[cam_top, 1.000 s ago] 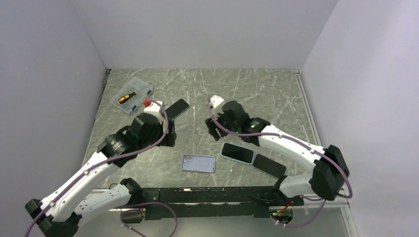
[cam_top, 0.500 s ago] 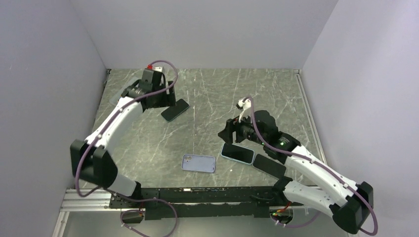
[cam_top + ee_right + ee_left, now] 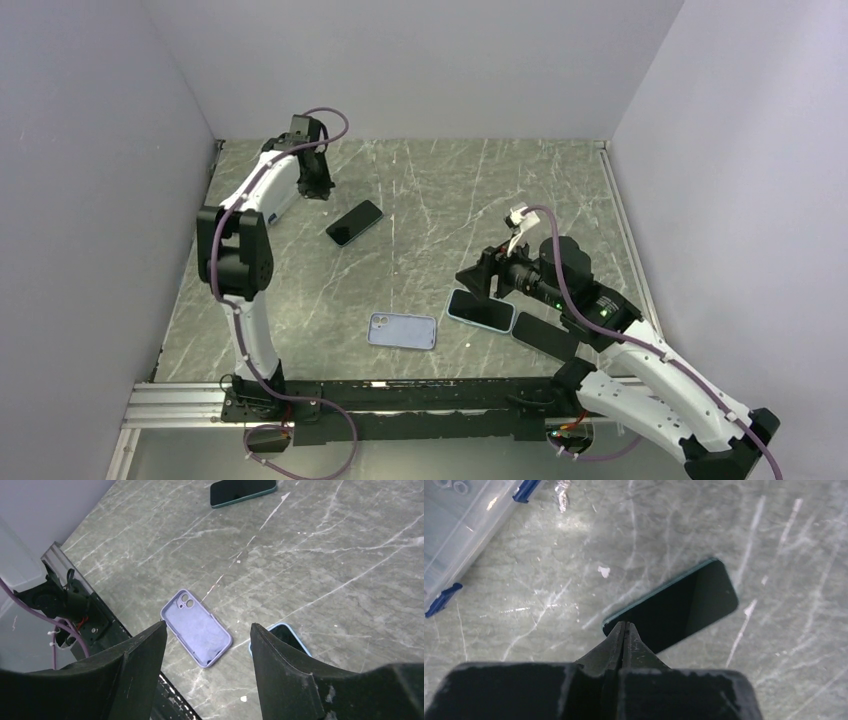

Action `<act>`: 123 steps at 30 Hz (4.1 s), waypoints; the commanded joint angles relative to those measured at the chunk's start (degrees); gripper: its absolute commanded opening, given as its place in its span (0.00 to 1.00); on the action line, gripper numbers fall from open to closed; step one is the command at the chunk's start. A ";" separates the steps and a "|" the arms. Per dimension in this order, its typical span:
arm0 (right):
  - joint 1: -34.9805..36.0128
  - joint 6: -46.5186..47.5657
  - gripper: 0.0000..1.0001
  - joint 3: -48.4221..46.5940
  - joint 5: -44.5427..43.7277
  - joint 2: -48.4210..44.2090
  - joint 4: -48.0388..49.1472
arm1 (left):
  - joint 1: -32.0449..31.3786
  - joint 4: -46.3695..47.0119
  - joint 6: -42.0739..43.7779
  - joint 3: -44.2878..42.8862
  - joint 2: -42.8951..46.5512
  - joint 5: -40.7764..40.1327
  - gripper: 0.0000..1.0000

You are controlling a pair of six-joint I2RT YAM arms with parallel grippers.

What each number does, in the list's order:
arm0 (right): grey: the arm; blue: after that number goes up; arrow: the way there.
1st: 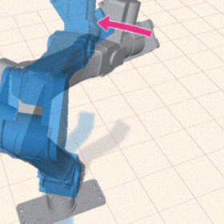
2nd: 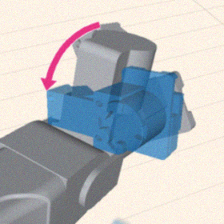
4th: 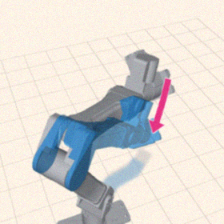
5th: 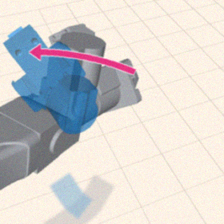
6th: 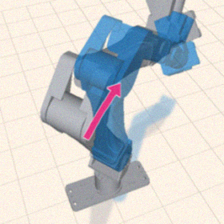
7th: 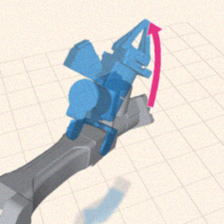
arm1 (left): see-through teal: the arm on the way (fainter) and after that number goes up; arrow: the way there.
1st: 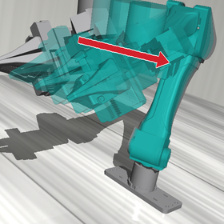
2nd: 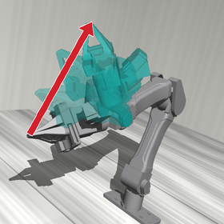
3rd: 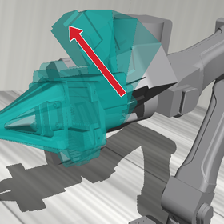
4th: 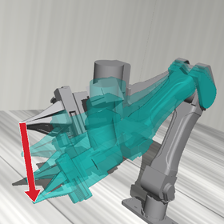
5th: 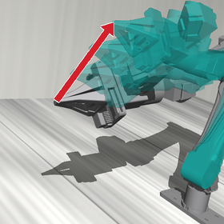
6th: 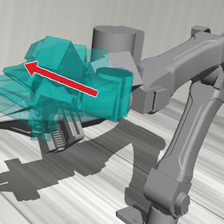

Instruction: Put the phone into the phone case

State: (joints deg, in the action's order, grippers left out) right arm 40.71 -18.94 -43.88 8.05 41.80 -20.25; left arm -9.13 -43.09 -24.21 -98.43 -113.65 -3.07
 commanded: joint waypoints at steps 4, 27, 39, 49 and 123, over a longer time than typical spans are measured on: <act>0.07 -1.43 0.64 -0.16 2.85 -2.75 -0.50 | 1.69 -3.09 -2.05 -7.05 -9.21 -1.01 0.00; 0.07 -2.49 0.65 1.89 1.73 -0.91 0.15 | -3.24 9.40 -2.47 16.69 -3.10 3.25 0.00; 0.07 -3.28 0.66 1.95 -0.90 0.10 -2.15 | -15.88 9.03 -2.21 14.64 -2.50 3.20 0.00; 0.07 0.57 0.69 -3.83 -6.91 3.99 -7.09 | -19.68 11.26 -4.27 15.81 0.80 3.25 0.00; -0.39 25.42 1.00 -79.50 4.78 102.21 -6.46 | -19.70 3.49 3.38 55.19 86.50 10.74 0.99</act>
State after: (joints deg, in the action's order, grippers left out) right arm 39.46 4.58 -119.81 13.76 142.17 -25.04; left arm -28.82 -42.35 -21.69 -43.35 -27.83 6.79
